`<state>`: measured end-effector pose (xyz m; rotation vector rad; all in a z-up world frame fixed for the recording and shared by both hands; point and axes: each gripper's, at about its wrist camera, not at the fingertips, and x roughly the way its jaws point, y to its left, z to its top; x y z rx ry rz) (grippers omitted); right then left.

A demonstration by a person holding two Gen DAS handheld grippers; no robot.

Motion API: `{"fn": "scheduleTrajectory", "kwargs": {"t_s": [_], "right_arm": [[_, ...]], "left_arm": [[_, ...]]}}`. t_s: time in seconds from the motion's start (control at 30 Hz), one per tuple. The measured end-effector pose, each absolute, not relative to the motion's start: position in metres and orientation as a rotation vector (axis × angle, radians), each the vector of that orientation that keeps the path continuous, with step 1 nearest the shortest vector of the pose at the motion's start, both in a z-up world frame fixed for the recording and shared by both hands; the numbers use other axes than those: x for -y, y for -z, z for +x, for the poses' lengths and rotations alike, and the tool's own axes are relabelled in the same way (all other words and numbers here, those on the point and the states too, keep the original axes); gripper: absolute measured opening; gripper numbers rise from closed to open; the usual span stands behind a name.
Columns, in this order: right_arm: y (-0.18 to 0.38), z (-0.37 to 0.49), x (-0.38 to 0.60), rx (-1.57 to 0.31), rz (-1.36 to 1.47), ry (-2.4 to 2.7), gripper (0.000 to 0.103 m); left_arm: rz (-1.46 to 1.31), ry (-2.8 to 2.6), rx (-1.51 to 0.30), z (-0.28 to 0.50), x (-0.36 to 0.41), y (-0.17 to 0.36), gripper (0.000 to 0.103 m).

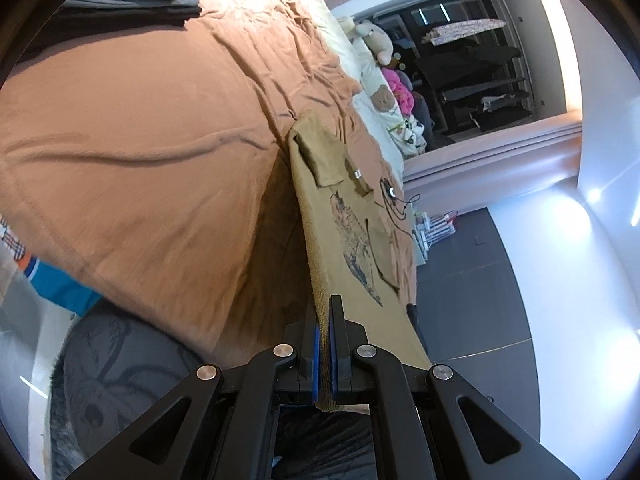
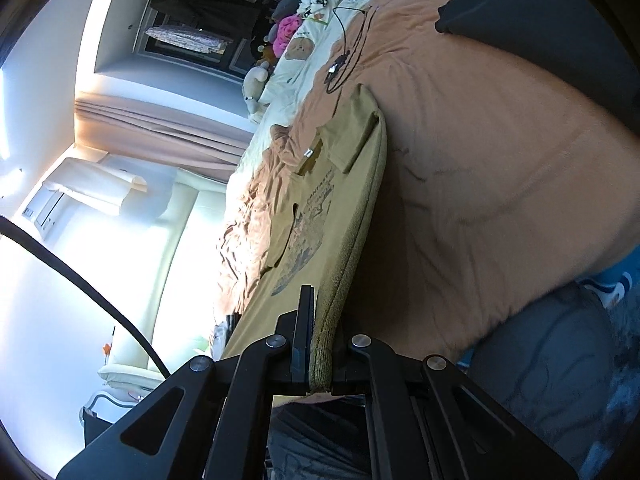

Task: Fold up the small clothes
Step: 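Grasp the hem with both tools and lift it, then fold the held hem with both tools over toward the collar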

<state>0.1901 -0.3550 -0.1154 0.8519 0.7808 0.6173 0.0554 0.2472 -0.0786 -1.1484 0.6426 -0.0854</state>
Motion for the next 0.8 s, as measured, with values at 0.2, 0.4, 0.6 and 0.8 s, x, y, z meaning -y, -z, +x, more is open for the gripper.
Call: {"fn": "scheduleTrajectory", "kwargs": {"t_s": [0.2, 0.4, 0.6, 0.8], "right_arm": [[0.099, 0.171, 0.36, -0.751, 0.825, -0.644, 0.001], [0.094, 0.155, 0.368, -0.725, 0.799, -0.668, 0.001], [0.103, 0.145, 0.377, -0.749, 0.82, -0.677, 0.001], [0.097, 0.141, 0.39, -0.718, 0.84, -0.683, 0.001]], "left_arm": [[-1.158, 0.091, -0.596, 0.028, -0.244, 0.068, 0.003], [-1.167, 0.084, -0.552, -0.007, -0.24, 0.062, 0.003], [-1.163, 0.104, -0.521, -0.027, -0.232, 0.055, 0.003], [-1.136, 0.124, -0.496, -0.04, -0.231, 0.039, 0.003]]}}
